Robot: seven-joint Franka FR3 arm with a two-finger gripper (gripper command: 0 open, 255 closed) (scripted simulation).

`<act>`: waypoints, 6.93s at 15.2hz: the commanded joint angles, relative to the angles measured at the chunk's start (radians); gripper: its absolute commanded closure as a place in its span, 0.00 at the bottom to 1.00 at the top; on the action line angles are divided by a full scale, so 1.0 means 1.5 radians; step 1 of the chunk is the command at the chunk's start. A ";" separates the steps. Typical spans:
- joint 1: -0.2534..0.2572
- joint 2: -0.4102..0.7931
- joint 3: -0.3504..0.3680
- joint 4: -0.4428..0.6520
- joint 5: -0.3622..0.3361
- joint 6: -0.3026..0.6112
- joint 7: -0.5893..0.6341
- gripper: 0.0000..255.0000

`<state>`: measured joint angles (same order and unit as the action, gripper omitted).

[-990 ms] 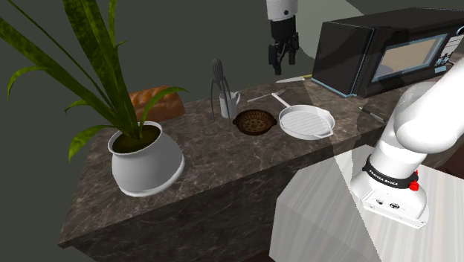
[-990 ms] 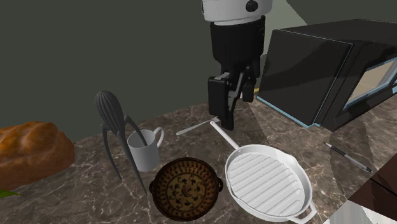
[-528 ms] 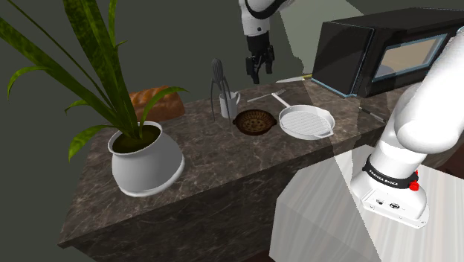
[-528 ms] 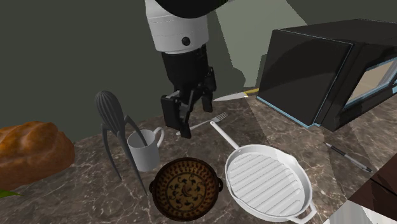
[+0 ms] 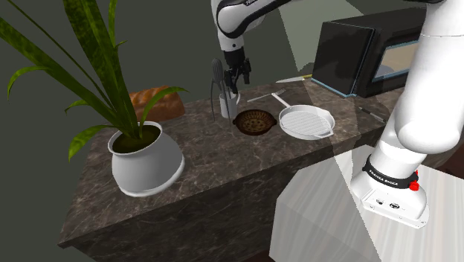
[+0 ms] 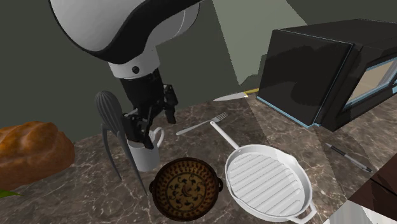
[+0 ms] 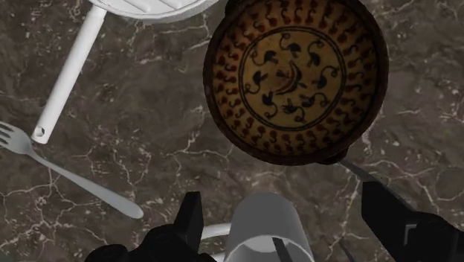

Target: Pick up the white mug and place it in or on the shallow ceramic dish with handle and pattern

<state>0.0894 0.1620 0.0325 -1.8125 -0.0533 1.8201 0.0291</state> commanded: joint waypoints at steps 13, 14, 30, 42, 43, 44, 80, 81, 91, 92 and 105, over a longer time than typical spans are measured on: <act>0.015 0.221 0.013 0.183 -0.002 0.028 -0.022 0.00; 0.014 0.222 0.013 0.176 -0.002 0.037 -0.022 0.00; 0.015 0.225 0.014 0.169 -0.002 0.047 -0.020 1.00; 0.015 0.197 0.014 0.222 0.000 -0.035 -0.025 1.00; 0.015 0.195 0.014 0.229 0.000 -0.043 -0.025 1.00; 0.015 0.193 0.014 0.235 0.001 -0.051 -0.025 1.00; 0.017 -0.171 0.024 -0.216 0.023 0.035 -0.016 1.00; 0.017 -0.168 0.024 -0.222 0.023 0.044 -0.015 1.00; 0.017 -0.149 0.024 -0.254 0.021 0.096 -0.013 1.00; 0.017 -0.149 0.024 -0.254 0.021 0.096 -0.013 1.00; 0.018 -0.161 0.025 -0.181 0.023 0.011 -0.014 0.00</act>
<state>0.1171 -0.0777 0.0701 -2.0993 -0.0194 1.8546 0.0094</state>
